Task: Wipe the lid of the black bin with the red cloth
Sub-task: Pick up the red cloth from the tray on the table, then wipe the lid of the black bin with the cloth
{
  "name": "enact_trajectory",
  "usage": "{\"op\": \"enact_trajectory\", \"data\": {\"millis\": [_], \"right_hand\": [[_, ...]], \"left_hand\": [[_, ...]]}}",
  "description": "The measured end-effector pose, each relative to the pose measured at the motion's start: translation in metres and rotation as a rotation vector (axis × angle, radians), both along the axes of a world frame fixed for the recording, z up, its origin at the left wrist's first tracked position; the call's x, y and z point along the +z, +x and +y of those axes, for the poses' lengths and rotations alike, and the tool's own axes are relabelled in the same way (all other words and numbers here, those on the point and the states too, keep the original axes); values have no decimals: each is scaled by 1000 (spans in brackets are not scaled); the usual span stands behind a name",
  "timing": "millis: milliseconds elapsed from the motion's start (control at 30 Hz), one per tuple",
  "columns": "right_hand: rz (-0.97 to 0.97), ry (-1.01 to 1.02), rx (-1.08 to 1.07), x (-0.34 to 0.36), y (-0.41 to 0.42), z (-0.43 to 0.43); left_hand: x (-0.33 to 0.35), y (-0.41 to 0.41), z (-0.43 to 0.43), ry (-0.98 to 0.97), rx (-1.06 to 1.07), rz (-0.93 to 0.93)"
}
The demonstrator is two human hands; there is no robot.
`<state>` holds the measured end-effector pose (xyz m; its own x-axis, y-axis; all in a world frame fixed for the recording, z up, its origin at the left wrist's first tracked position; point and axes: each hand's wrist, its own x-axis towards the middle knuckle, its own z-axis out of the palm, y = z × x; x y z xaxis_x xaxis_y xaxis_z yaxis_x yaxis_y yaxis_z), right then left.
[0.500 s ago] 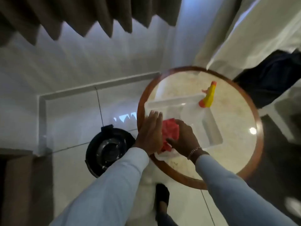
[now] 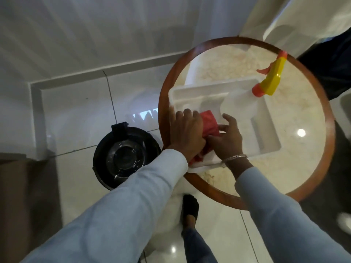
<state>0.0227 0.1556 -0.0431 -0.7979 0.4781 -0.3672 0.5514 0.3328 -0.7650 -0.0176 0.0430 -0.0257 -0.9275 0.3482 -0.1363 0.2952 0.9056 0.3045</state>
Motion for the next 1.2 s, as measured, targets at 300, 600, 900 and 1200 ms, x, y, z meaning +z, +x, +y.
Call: {"op": "enact_trajectory", "data": {"millis": [300, 600, 900, 1200], "right_hand": [[288, -201, 94, 91, -25, -49], [230, -131, 326, -3, -23, -187], [63, 78, 370, -150, -41, -235], [312, 273, 380, -208, -38, -245]], "left_hand": [[44, -9, -86, 905, 447, -345], [-41, 37, -221, 1099, 707, -508], [-180, 62, -307, 838, 756, -126], [-255, 30, -357, 296, -32, -297]]}}
